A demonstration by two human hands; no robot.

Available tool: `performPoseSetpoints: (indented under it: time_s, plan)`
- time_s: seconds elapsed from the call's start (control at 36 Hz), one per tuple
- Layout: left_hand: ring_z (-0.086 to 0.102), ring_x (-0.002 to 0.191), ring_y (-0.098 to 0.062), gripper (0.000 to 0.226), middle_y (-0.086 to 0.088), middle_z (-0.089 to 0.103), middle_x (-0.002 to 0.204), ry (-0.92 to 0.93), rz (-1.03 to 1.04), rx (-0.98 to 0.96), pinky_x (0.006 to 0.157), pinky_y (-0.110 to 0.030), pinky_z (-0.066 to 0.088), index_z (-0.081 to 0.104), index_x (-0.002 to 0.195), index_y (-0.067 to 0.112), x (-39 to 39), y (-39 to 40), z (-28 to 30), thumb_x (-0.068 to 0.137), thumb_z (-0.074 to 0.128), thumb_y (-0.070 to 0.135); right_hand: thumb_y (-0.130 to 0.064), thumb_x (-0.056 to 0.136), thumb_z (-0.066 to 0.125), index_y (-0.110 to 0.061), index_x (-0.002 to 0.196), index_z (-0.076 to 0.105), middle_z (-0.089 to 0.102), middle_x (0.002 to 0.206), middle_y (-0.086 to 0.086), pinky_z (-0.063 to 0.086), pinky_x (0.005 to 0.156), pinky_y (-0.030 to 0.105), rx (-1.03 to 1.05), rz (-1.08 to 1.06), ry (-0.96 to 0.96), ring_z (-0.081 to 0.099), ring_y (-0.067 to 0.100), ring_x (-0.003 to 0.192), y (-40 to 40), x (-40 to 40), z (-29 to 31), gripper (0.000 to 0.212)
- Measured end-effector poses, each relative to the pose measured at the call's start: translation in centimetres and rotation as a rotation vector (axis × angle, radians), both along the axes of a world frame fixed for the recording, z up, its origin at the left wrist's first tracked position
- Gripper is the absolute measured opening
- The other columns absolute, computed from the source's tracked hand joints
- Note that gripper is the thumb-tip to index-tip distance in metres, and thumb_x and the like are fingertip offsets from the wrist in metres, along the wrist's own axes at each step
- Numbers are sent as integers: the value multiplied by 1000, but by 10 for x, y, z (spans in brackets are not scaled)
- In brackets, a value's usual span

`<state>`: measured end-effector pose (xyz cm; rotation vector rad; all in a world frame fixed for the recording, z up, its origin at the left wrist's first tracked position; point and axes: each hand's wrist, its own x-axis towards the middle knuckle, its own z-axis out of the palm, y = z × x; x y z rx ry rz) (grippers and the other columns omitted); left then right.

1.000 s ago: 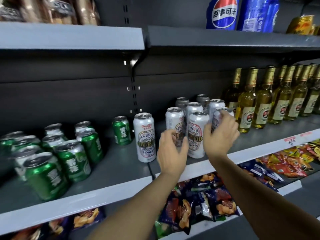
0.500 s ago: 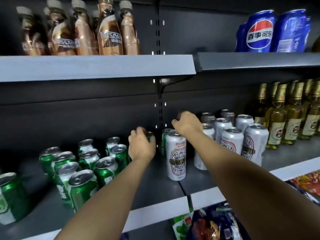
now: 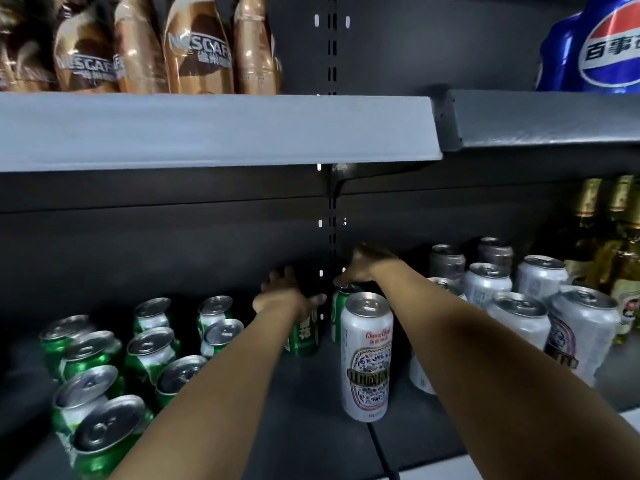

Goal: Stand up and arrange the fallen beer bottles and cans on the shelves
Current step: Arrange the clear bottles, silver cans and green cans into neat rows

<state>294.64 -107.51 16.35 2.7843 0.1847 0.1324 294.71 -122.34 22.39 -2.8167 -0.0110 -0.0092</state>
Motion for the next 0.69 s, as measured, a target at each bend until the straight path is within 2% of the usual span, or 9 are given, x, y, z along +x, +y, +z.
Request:
performPoseSetpoints:
  time_s: [0.08,0.19,0.25,0.36,0.44,0.5,0.58,0.69]
  plan:
    - [27,144,-30,103,-6,18,159,70,-1,-8,107,-46,38,13,154,24,13,0,-7,77,55,76,-50,75,77,-14,121,62,62,124,4,48,98,36,-27,33,87,58,26,114,1,10,-2,60]
    - [33,138,-28,89,-4,30,153,147,-94,79,103,-45,40,43,142,25,26,1,-21,74,48,82,-46,77,77,-12,123,61,64,125,5,48,98,34,-52,68,159,60,25,113,1,16,-3,59]
    - [33,137,-27,87,-4,31,151,135,-107,100,102,-43,40,48,137,23,31,3,-25,73,49,82,-46,79,76,-11,124,61,62,127,6,49,94,31,-82,78,177,59,26,114,2,15,-2,59]
    - [39,134,-28,98,-5,34,150,109,-92,78,101,-44,44,44,140,24,41,2,-30,61,56,82,-43,84,72,-12,123,64,61,128,5,49,93,31,-178,103,224,59,26,115,4,13,-3,50]
    - [46,128,-28,94,-5,40,145,91,-76,65,96,-42,47,42,141,25,36,1,-27,64,61,76,-36,86,72,-11,118,67,63,125,6,49,96,32,-191,102,235,60,26,115,1,12,-4,41]
    - [49,127,-28,90,-5,44,142,77,-54,57,95,-40,48,41,142,23,32,1,-25,69,65,69,-39,86,71,-12,119,65,63,124,4,49,88,28,-224,112,233,60,25,110,0,11,-5,43]
    - [55,120,-27,73,-4,54,133,72,-46,37,93,-36,50,50,132,21,30,3,-24,73,69,60,-44,82,72,-14,117,65,63,123,5,45,75,28,-278,128,227,57,23,92,3,10,-5,47]
    - [55,121,-27,71,-6,55,133,44,-34,48,90,-34,48,46,135,16,18,1,-15,79,71,52,-40,79,75,-12,119,64,64,112,5,45,70,28,-237,114,171,58,22,92,4,1,2,50]
